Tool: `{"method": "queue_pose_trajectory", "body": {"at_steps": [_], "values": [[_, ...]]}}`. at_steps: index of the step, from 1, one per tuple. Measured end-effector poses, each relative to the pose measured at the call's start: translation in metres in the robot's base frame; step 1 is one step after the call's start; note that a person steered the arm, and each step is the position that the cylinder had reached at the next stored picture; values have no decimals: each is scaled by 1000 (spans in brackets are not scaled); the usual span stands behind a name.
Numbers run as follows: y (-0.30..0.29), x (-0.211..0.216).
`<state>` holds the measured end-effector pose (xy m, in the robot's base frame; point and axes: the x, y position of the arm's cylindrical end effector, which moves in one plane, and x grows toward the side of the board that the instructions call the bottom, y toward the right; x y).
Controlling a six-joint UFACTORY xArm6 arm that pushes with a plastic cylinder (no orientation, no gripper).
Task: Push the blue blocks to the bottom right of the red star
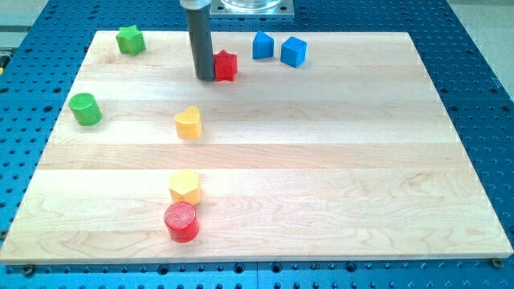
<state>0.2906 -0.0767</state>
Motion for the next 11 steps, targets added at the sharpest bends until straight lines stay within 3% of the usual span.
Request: {"method": "queue_pose_trajectory", "body": {"at_steps": [1, 2, 3, 4, 5, 6, 7, 8, 9, 10, 11], "values": [[-21, -37], [36, -79], [138, -77], [202, -36], [154, 5], [231, -3], [217, -70], [119, -95], [54, -90], [122, -69], [139, -30]]}}
